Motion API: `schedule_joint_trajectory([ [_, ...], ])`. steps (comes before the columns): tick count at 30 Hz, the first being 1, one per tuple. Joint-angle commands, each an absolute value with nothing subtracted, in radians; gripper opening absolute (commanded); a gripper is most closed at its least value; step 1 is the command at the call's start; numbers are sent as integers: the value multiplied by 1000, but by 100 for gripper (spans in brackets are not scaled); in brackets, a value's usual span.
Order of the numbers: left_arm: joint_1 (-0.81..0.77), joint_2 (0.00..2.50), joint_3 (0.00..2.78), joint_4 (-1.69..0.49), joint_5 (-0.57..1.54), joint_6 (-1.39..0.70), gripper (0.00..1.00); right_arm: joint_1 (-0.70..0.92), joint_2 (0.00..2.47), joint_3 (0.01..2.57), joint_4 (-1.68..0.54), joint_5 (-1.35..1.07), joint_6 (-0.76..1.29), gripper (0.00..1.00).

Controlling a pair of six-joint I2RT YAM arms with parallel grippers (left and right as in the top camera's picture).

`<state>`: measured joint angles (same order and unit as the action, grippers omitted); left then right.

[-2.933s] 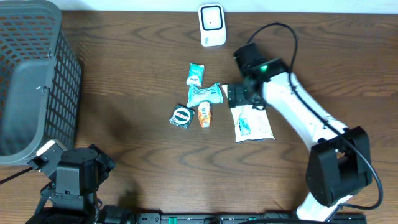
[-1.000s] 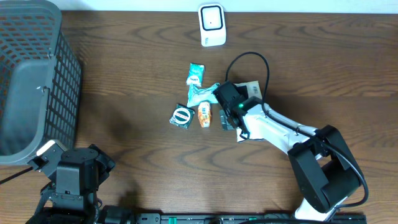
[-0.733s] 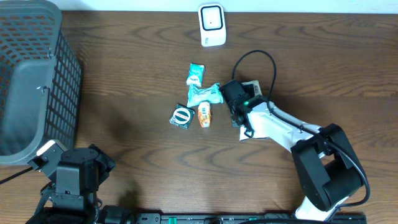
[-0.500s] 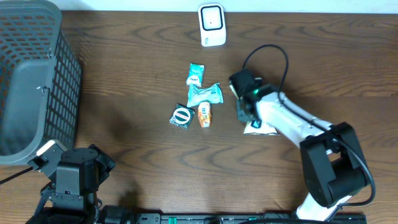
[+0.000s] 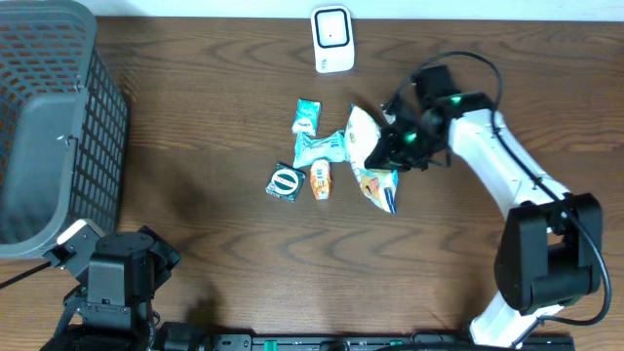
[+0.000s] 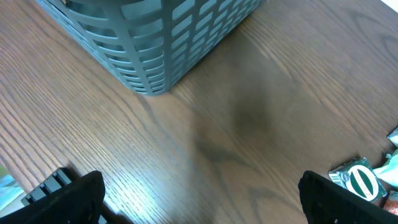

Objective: Scan the item barcode

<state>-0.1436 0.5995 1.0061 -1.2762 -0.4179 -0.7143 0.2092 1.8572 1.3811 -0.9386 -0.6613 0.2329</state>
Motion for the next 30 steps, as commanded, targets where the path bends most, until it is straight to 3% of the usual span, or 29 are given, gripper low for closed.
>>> schedule_joint_trajectory([
  [1,-137,598,1006,-1279,-435,-728,98,138,1853,1329,-934,-949,124,1],
  [8,-137,598,1006,-1279,-435,-728,98,11,1854,1075,-804,-1012,138,6],
  [12,-137,598,1006,-1279,-435,-728,98,-63,1854,997,-728,-989,168,32],
  [17,-137,598,1006,-1279,-435,-727,98,-148,1853,1027,-759,-878,192,43],
  [23,-137,598,1006,-1279,-435,-728,98,-181,1853,1238,-1031,-572,193,70],
  [28,-137,598,1006,-1279,-435,-727,98,-163,1853,1409,-1217,-408,188,77],
  [30,-137,598,1006,-1279,-435,-728,98,-138,1853,1444,-1234,-408,145,94],
])
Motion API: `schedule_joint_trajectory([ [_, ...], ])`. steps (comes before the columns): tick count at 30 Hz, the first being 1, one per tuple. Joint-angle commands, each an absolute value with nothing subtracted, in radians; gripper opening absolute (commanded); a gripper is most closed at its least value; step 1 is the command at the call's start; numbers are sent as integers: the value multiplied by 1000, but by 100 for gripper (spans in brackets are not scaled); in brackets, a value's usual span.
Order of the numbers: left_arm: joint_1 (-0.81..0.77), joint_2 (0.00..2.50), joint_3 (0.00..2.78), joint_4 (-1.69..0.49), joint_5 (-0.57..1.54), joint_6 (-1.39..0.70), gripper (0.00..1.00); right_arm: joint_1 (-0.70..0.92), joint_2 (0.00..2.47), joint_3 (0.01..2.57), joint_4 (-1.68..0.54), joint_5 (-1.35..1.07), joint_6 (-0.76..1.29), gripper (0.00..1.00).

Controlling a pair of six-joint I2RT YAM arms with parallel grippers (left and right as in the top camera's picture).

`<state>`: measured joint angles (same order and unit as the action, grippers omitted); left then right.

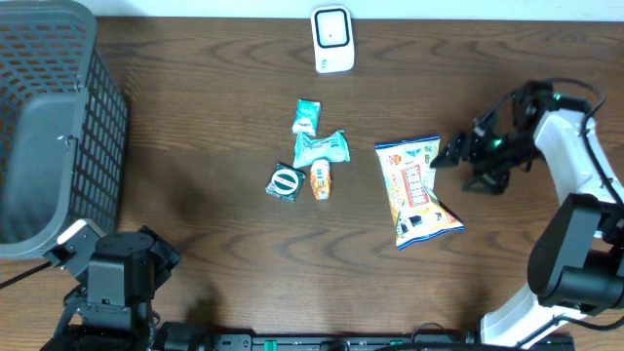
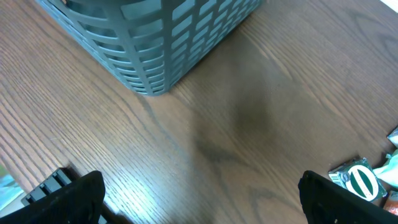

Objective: Scan the item barcode

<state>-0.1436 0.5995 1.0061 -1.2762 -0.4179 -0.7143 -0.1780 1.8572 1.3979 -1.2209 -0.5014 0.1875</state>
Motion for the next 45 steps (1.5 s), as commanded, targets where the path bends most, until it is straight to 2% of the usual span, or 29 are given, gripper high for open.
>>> schedule_joint_trajectory([
  [1,-137,598,1006,-1279,-435,-727,98,-125,1853,1443,-1231,-405,140,96],
  [5,-137,598,1006,-1279,-435,-728,98,-83,1853,1403,-1191,-371,141,98],
  [12,-137,598,1006,-1279,-435,-727,98,5,1856,1183,-945,-368,231,93],
  [14,-137,598,1006,-1279,-435,-728,97,17,1856,1134,-886,-369,257,81],
  [15,-137,598,1006,-1279,-435,-728,98,22,1856,1114,-863,-369,258,71],
  [18,-137,598,1006,-1279,-435,-728,98,37,1856,1086,-839,-377,258,55],
  [19,-137,598,1006,-1279,-435,-727,98,49,1856,1086,-840,-380,258,36],
  [22,-137,598,1006,-1279,-435,-728,98,62,1856,1086,-836,-427,258,2],
  [28,-137,598,1006,-1279,-435,-728,98,59,1856,1151,-849,-511,271,1],
  [36,-137,598,1006,-1279,-435,-728,98,60,1856,1418,-958,-547,290,1],
  [42,-137,598,1006,-1279,-435,-727,98,61,1856,1527,-884,-562,425,1],
  [45,-137,598,1006,-1279,-435,-728,98,75,1856,1539,-747,-630,502,1],
])
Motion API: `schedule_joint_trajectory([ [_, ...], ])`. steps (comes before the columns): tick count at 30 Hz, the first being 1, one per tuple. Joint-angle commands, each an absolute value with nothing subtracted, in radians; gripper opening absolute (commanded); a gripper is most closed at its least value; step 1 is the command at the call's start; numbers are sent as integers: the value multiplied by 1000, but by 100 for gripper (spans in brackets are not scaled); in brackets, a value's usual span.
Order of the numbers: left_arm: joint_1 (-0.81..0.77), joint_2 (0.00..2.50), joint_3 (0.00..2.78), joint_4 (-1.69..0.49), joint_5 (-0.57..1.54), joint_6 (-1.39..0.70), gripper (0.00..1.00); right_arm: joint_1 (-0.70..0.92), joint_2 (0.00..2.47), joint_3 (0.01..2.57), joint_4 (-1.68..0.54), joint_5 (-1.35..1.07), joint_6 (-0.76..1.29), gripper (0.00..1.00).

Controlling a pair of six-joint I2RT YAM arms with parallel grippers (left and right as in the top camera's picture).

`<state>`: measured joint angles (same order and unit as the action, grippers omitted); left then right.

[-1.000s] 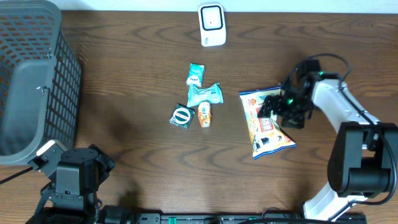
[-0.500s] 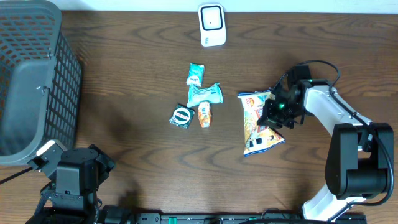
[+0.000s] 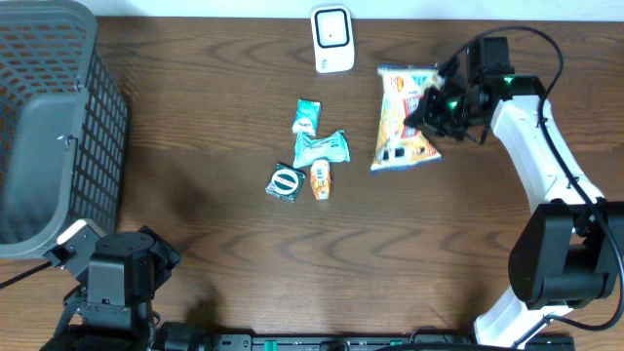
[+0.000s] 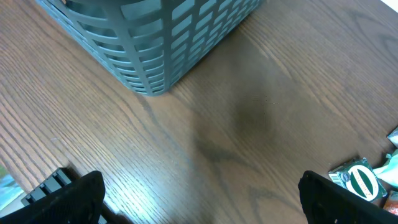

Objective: Scan the item barcode
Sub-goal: 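Carry the yellow bag up to the scanner with the right gripper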

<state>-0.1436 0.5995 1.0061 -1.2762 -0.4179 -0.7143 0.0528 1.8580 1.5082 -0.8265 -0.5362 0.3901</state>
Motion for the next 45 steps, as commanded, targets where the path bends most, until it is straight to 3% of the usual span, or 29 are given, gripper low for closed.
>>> schedule_joint_trajectory([
  [1,-137,598,1006,-1279,-435,-728,98,80,1856,1539,-710,-645,529,1],
  [14,-137,598,1006,-1279,-435,-728,98,158,1940,1599,-85,-653,959,1],
  [24,-137,598,1006,-1279,-435,-727,98,201,2309,2091,-162,-657,1002,1],
  [38,-137,598,1006,-1279,-435,-727,98,200,2386,2122,-170,-582,961,2],
  [42,-137,598,1006,-1279,-435,-728,98,200,2386,2122,-228,-590,881,16],
  [45,-137,598,1006,-1279,-435,-728,98,200,2386,2122,-352,-584,750,41],
])
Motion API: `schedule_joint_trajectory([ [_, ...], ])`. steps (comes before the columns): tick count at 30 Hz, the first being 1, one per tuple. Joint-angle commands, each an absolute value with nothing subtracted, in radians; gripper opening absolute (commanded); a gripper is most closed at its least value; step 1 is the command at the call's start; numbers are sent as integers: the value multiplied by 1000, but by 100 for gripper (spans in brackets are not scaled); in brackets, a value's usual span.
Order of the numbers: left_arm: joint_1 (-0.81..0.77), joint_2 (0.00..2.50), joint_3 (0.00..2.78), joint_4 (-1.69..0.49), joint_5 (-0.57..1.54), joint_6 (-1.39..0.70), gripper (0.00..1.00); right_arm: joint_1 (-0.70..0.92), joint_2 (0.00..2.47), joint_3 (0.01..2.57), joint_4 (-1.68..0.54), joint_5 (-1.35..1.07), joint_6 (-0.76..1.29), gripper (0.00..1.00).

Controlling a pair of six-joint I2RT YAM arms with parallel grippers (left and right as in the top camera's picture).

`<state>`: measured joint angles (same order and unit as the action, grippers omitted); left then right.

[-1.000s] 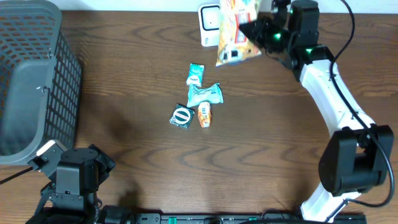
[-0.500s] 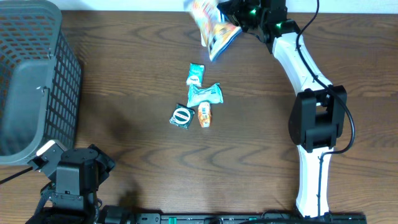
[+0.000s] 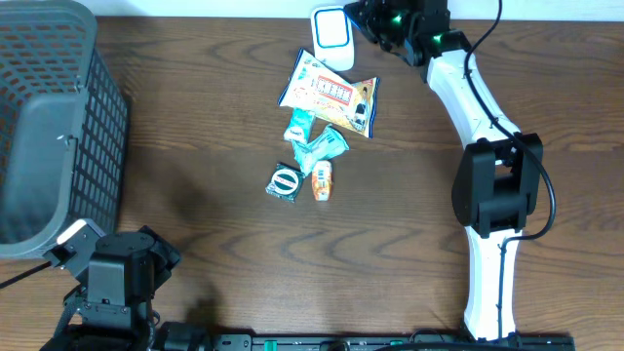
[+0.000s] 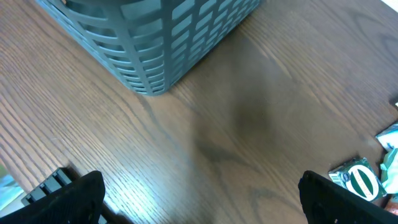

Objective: Scan the item barcode

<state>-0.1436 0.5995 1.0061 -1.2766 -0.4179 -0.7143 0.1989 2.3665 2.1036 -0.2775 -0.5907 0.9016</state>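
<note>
The yellow and white snack bag (image 3: 328,92) lies flat-faced just below the white barcode scanner (image 3: 332,37), covering part of the small packets. My right gripper (image 3: 373,18) is at the table's far edge, to the right of the scanner and apart from the bag; its fingers are too dark to read. At the near left corner my left gripper (image 3: 117,275) rests, and in its wrist view it (image 4: 202,205) stands open over bare wood.
A grey mesh basket (image 3: 49,117) fills the far left and shows again as the basket (image 4: 155,37) in the left wrist view. Teal packets (image 3: 317,146), a round green-and-white packet (image 3: 284,182) and an orange packet (image 3: 321,180) cluster mid-table.
The bag was in my right gripper, right of the scanner; now it lies left of there, below the scanner, on the teal packets. The gripper has moved up to the far edge.
My right gripper was at the snack bag beside the small packets. Then the bag lay face up further right, next to the gripper. Later the gripper held it right of the scanner. Now the bag lies below the scanner. My left arm stayed still.
</note>
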Motion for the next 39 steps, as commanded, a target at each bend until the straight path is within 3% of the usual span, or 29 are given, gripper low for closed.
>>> schedule_joint_trajectory([
  [1,-137,598,1006,-1279,-435,-728,98,201,2386,2122,-401,-576,708,45],
  [14,-137,598,1006,-1279,-435,-728,98,262,2418,2121,-722,-369,165,83],
  [18,-137,598,1006,-1279,-435,-727,98,313,2450,2120,-757,-367,68,81],
  [21,-137,598,1006,-1279,-435,-727,98,335,2449,2121,-856,-318,31,71],
  [24,-137,598,1006,-1279,-435,-727,98,342,2448,2120,-938,-287,28,67],
  [28,-137,598,1006,-1279,-435,-728,98,343,2448,2120,-1030,-282,28,67],
  [34,-137,598,1006,-1279,-435,-728,98,363,2449,2089,-1043,-255,28,77],
  [35,-137,598,1006,-1279,-435,-728,98,376,2452,2068,-1029,-242,28,75],
  [36,-137,598,1006,-1279,-435,-727,98,385,2453,2056,-1020,-233,28,62],
  [37,-137,598,1006,-1279,-435,-728,98,395,2455,2039,-1008,-235,29,40],
  [39,-137,598,1006,-1279,-435,-728,98,404,2455,2027,-1002,-238,48,6],
])
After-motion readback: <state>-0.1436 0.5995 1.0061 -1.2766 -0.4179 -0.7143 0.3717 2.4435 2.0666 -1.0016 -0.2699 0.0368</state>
